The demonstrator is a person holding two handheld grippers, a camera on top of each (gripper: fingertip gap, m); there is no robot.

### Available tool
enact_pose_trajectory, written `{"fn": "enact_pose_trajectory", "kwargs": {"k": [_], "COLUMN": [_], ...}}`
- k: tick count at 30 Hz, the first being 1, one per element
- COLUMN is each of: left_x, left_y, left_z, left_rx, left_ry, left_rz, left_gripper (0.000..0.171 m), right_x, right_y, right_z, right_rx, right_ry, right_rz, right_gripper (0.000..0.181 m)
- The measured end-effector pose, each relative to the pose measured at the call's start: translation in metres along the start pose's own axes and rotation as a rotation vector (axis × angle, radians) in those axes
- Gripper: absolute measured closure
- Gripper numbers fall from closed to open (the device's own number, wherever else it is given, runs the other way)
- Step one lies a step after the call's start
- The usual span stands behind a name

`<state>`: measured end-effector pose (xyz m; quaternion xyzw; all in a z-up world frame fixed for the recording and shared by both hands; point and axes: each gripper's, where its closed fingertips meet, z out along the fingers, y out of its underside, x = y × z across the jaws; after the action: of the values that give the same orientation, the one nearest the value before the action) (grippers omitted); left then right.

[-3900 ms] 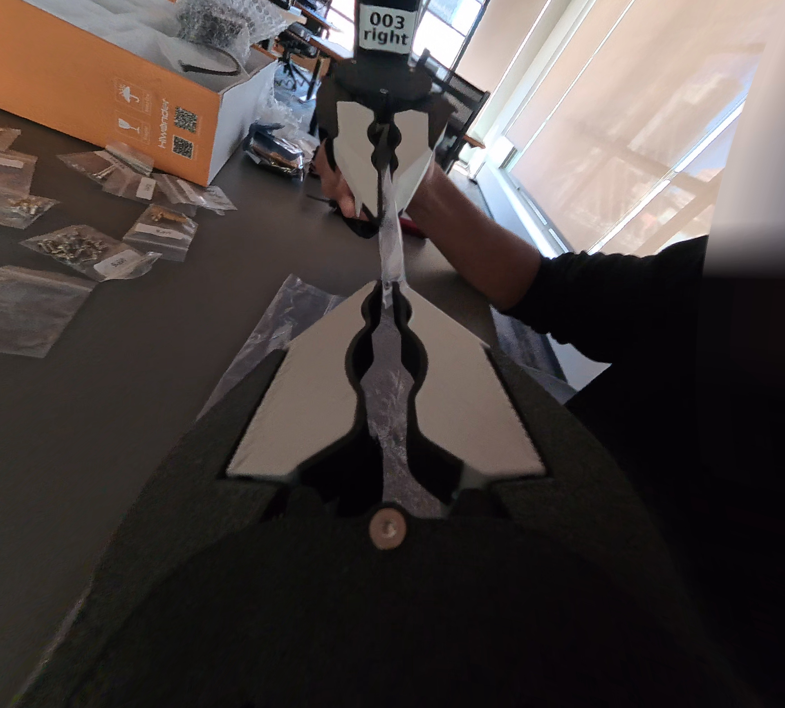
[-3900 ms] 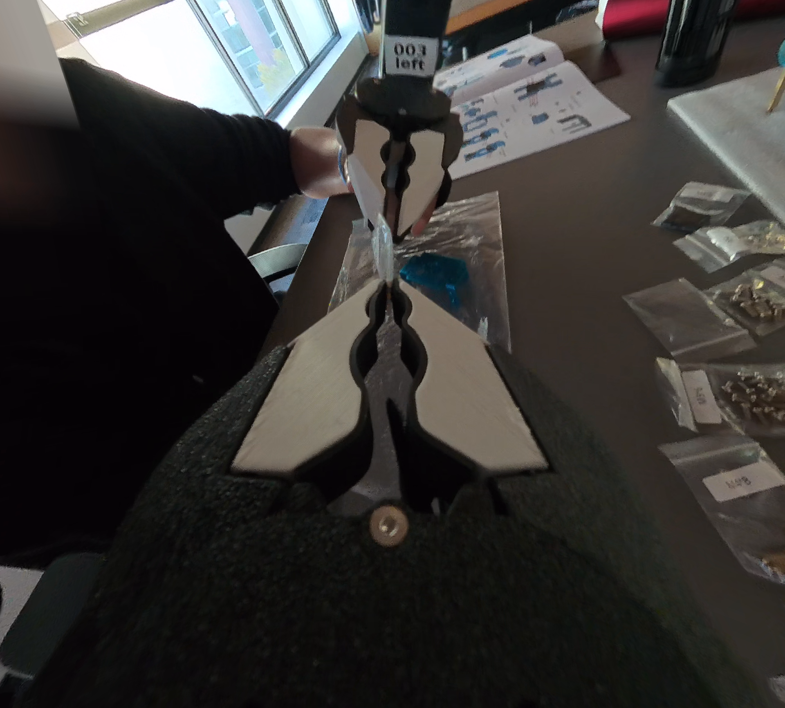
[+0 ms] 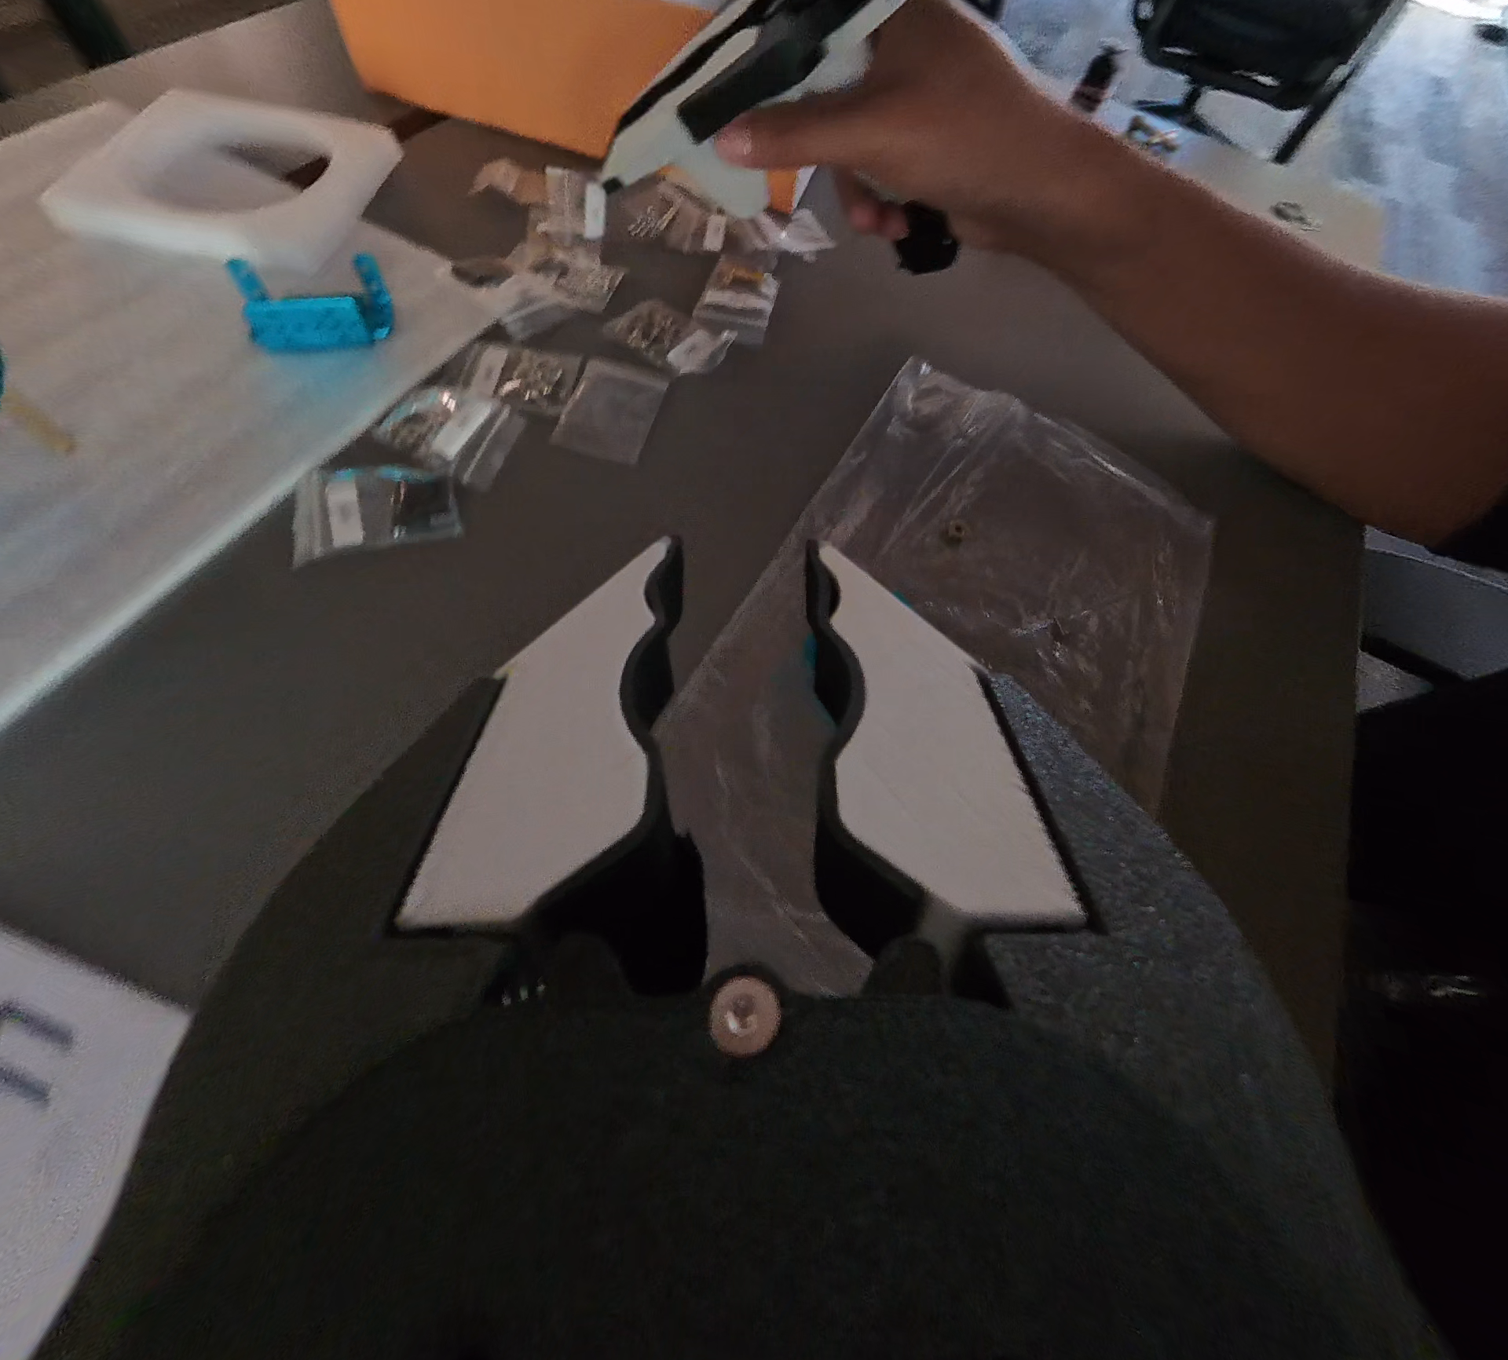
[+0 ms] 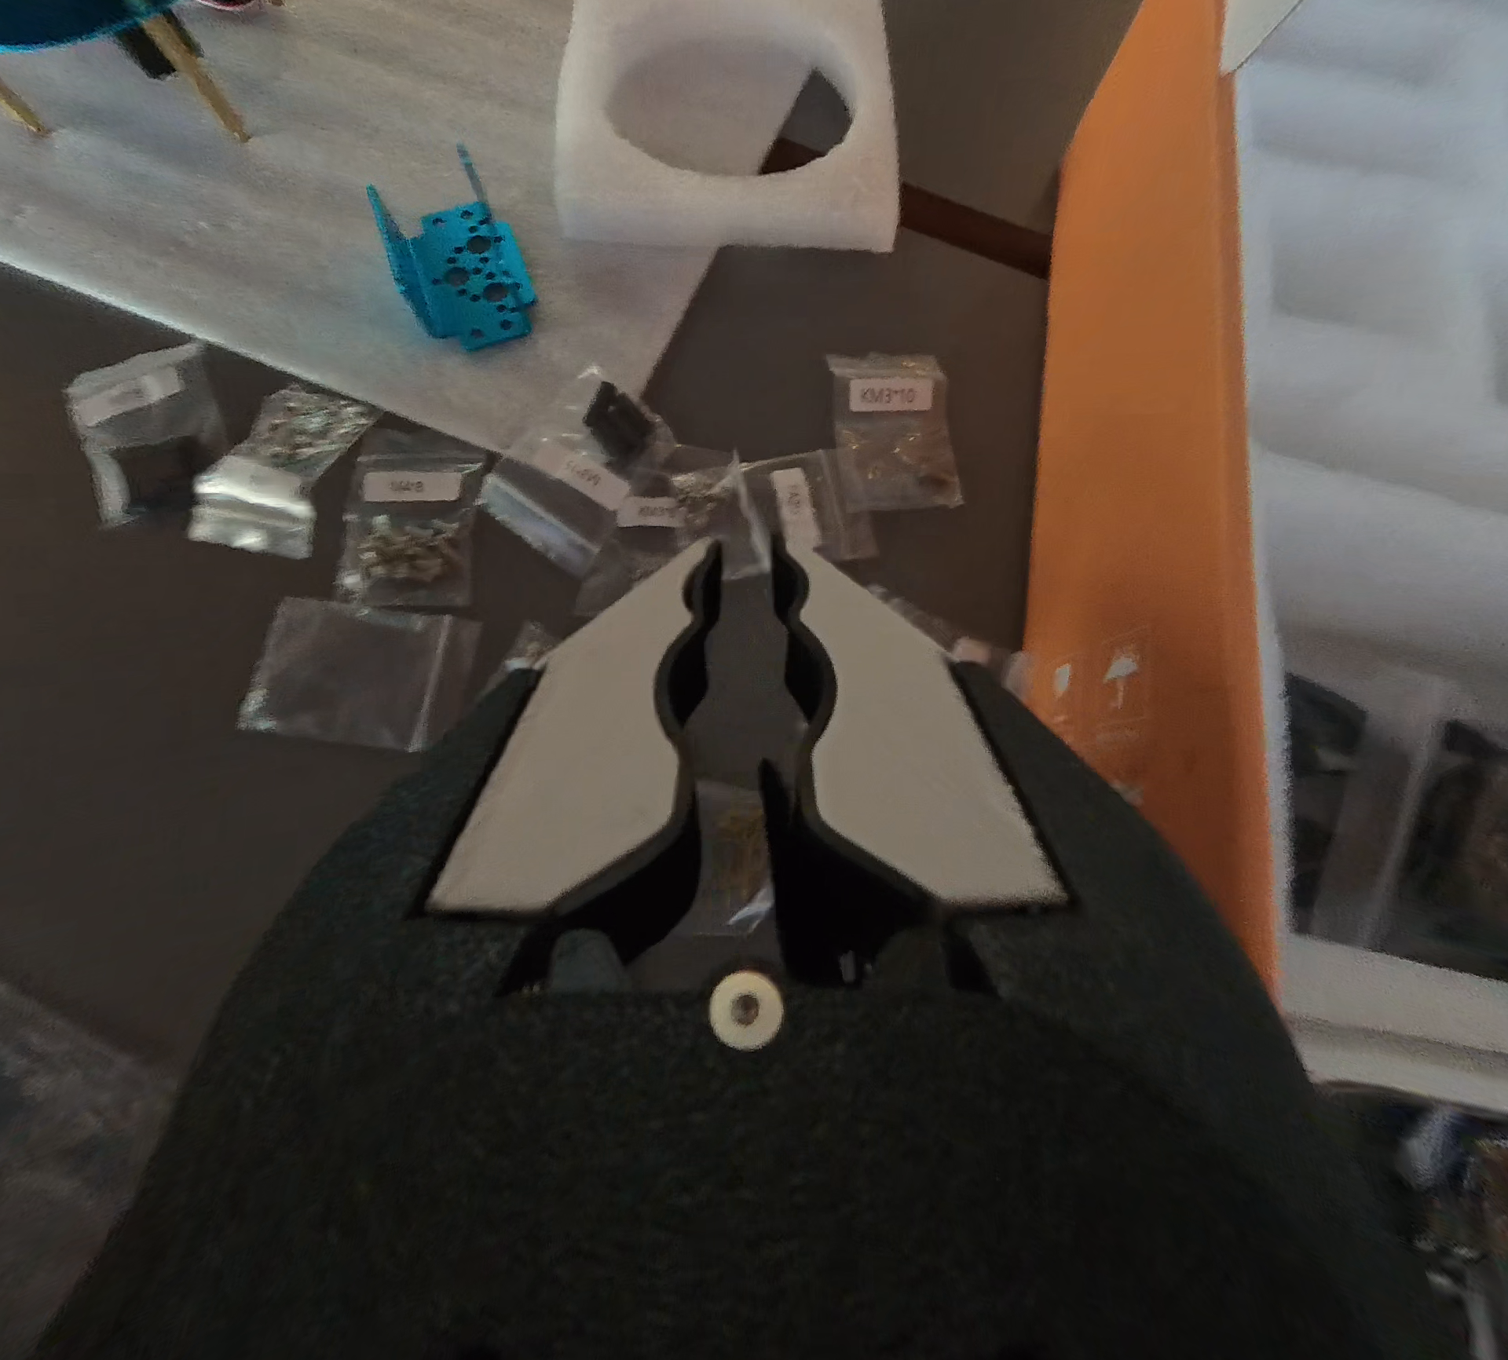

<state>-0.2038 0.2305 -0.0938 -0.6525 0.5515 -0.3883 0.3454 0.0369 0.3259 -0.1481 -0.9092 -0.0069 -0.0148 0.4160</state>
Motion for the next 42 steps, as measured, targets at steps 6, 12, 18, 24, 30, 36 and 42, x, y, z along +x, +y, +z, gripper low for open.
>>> {"fn": "enact_pose_trajectory", "kwargs": {"k": [6, 12, 18, 24, 30, 36, 42], "left_x": [0.055, 0.05, 0.049, 0.031, 0.028, 0.032, 0.035], "left_y": [0.039, 0.067, 0.075, 0.057, 0.056, 0.061, 0.063], "left_z": [-0.003, 0.037, 0.046, -0.007, -0.042, -0.044, -0.04], "left_rx": [-0.003, -0.154, -0.222, -0.096, 0.022, 0.051, 0.049], "left_ry": [-0.189, -0.363, -0.383, -0.493, -0.525, -0.477, -0.435], "left_rz": [-0.124, -0.127, -0.109, -0.168, -0.24, -0.268, -0.262], "left_gripper": [0.119, 0.106, 0.132, 0.132, 0.132, 0.132, 0.132], "right_x": [-0.055, -0.096, -0.148, -0.199, -0.21, -0.213, -0.219], "right_y": [0.004, 0.042, 0.092, 0.11, 0.106, 0.116, 0.12], "right_z": [-0.09, -0.156, -0.155, -0.114, -0.092, -0.086, -0.083], "right_rx": [0.18, 0.339, 0.144, 0.028, -0.042, -0.085, -0.096], "right_ry": [-0.3, -0.397, -0.576, -0.573, -0.566, -0.547, -0.56], "right_rz": [0.117, 0.083, -0.129, -0.459, -0.537, -0.555, -0.541], "right_gripper": [0.138, 0.146, 0.146, 0.16, 0.167, 0.168, 0.179]}}
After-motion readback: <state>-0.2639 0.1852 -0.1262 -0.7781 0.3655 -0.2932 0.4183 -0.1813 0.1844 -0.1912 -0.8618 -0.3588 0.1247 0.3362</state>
